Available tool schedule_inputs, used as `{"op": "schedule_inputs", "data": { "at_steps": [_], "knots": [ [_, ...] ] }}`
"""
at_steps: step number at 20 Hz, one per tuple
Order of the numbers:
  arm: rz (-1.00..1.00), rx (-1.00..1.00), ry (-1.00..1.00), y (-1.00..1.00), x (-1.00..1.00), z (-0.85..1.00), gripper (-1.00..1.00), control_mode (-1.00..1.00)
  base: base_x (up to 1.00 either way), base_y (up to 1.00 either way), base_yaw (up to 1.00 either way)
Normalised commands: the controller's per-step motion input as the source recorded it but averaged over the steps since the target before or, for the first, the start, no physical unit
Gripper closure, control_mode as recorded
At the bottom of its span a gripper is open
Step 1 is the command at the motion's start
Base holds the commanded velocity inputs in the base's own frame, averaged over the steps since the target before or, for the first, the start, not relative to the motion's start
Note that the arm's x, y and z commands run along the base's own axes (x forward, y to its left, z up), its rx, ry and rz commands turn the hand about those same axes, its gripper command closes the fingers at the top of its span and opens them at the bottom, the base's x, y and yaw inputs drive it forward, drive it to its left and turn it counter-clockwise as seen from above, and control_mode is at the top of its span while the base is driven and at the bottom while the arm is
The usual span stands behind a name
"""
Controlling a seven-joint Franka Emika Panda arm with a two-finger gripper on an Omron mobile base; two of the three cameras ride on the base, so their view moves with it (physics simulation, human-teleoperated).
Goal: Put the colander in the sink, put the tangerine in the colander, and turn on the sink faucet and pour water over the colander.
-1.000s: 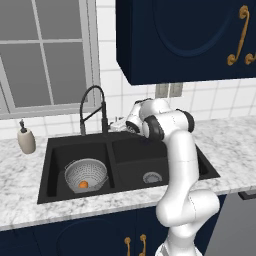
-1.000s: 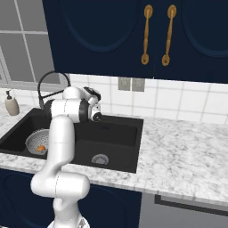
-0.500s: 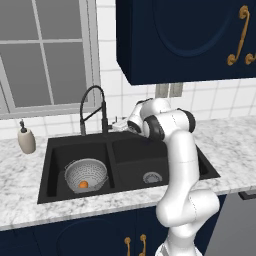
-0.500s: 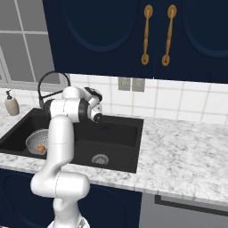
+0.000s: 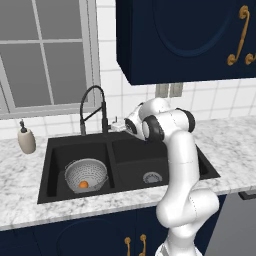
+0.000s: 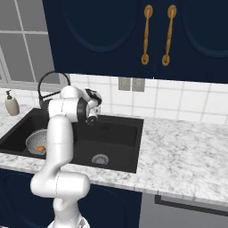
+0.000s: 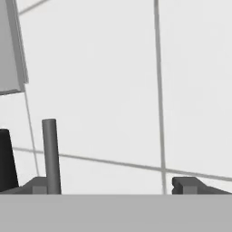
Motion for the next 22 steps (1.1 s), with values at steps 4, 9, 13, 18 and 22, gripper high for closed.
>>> {"op": "schedule_inputs", "data": {
  "at_steps": [4,9,13,18,22],
  "knots": [
    [-0.02,0.14,0.0,-0.93,0.14,0.03,-1.0,-1.0,0.0,0.0,0.0],
    [0.0,0.13,0.0,-0.86,0.3,0.05,-1.0,-1.0,0.0,0.0,0.0],
    [-0.02,0.12,0.03,-0.84,0.28,0.13,-1.0,-1.0,0.0,0.0,0.0],
    [-0.04,0.15,0.08,-0.96,0.33,0.17,-1.0,-1.0,0.0,0.0,0.0],
    [-0.13,0.13,0.19,-1.0,0.47,0.3,-1.0,-1.0,0.0,0.0,0.0]
  ]
}}
